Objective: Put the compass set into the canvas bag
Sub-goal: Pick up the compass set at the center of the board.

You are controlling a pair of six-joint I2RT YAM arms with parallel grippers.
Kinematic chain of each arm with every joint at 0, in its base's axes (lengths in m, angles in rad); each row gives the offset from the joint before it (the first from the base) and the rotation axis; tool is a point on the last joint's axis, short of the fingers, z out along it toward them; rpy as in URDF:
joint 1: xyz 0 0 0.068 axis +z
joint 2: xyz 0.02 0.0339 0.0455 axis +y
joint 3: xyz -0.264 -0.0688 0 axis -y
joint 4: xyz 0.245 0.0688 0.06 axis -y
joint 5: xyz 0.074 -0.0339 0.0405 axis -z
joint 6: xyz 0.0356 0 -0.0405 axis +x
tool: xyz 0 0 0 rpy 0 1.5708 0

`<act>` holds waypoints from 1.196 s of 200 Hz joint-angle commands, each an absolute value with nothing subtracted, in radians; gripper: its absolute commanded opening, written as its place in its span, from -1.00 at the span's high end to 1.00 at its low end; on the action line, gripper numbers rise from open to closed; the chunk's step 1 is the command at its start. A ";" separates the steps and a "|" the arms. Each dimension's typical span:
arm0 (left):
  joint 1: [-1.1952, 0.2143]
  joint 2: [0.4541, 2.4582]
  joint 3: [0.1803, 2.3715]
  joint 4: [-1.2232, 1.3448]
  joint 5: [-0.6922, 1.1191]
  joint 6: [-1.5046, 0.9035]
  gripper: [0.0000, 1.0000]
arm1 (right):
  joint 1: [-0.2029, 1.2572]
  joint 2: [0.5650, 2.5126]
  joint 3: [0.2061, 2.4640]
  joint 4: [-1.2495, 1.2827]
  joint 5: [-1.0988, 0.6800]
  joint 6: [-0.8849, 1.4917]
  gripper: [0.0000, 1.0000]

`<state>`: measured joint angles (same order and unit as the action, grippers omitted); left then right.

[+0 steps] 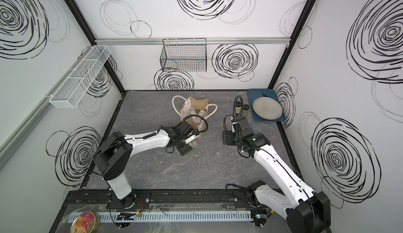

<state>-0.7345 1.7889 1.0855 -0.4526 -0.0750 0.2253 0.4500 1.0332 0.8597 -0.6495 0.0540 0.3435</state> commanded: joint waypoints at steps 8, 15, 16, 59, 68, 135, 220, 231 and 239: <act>-0.720 1.830 1.117 -0.449 -0.071 0.216 -0.52 | 0.446 1.039 0.840 -0.615 0.045 0.344 -0.67; -0.719 1.841 1.120 -0.452 -0.068 0.215 -0.51 | 0.446 1.044 0.837 -0.611 0.045 0.343 -0.67; -0.719 1.842 1.121 -0.454 -0.068 0.215 -0.51 | 0.446 1.044 0.837 -0.611 0.045 0.343 -0.67; -0.724 1.879 1.125 -0.470 -0.029 0.214 -0.30 | 0.446 1.070 0.844 -0.601 0.038 0.340 -0.67; -0.726 1.883 1.122 -0.474 -0.019 0.213 -0.23 | 0.446 1.073 0.846 -0.599 0.038 0.339 -0.67; -0.739 1.846 1.112 -0.500 -0.021 0.202 0.21 | 0.444 1.070 0.855 -0.604 0.041 0.337 -0.67; -0.806 1.447 1.006 -0.543 -0.065 0.032 0.34 | 0.442 1.014 0.872 -0.633 0.084 0.338 -0.67; -0.818 1.393 1.010 -0.568 -0.080 0.006 0.35 | 0.443 1.007 0.874 -0.634 0.089 0.338 -0.67; -0.825 1.355 1.020 -0.589 -0.088 -0.013 0.36 | 0.443 1.001 0.874 -0.634 0.089 0.338 -0.67</act>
